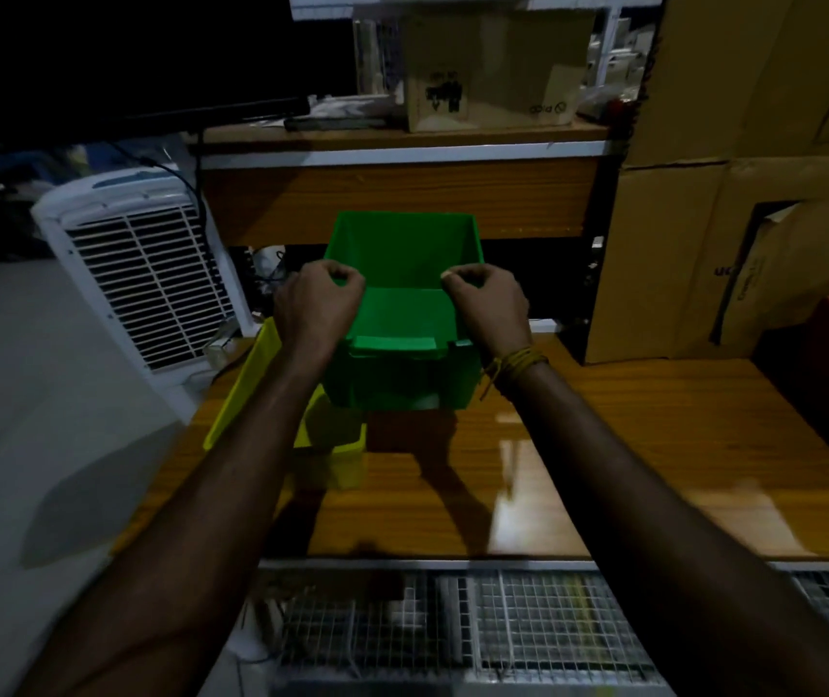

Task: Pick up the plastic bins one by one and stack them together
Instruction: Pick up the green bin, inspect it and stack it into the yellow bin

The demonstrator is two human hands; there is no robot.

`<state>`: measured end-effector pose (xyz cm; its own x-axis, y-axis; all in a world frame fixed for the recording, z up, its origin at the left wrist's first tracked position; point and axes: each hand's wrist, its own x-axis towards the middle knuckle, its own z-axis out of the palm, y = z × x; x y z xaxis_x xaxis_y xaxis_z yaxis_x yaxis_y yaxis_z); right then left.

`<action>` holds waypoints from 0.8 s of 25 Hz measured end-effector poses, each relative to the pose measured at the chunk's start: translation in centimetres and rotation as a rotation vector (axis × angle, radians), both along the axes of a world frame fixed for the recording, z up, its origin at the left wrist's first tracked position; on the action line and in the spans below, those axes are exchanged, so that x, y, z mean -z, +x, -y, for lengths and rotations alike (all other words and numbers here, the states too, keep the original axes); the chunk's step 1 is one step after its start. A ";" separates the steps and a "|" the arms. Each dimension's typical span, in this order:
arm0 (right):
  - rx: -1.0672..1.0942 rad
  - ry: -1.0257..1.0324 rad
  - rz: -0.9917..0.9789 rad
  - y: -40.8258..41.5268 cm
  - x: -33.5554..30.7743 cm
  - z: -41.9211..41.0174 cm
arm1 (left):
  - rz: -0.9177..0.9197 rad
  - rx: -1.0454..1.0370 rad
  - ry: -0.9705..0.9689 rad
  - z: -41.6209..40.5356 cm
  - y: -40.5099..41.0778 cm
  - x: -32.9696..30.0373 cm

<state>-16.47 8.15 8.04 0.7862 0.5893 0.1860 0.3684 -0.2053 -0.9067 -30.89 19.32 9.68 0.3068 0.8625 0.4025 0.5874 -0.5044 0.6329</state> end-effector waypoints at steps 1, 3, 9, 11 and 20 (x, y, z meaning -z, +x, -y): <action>-0.008 0.008 0.002 -1.4 -0.3 -1.2 | 0.013 -0.008 0.003 -1.0 -1.6 -0.4; -0.025 0.020 0.008 -4.0 -0.7 -3.2 | 0.031 -0.029 0.020 -2.8 -4.5 -0.7; -0.055 0.035 -0.022 -9.3 1.4 -7.7 | 0.029 -0.071 0.057 -5.8 -10.7 0.9; -0.036 0.030 -0.013 -10.5 2.4 -8.5 | 0.048 -0.067 0.048 -6.6 -11.8 2.1; -0.005 -0.024 0.007 -12.9 6.8 -10.3 | 0.069 -0.056 -0.029 -8.7 -13.6 7.9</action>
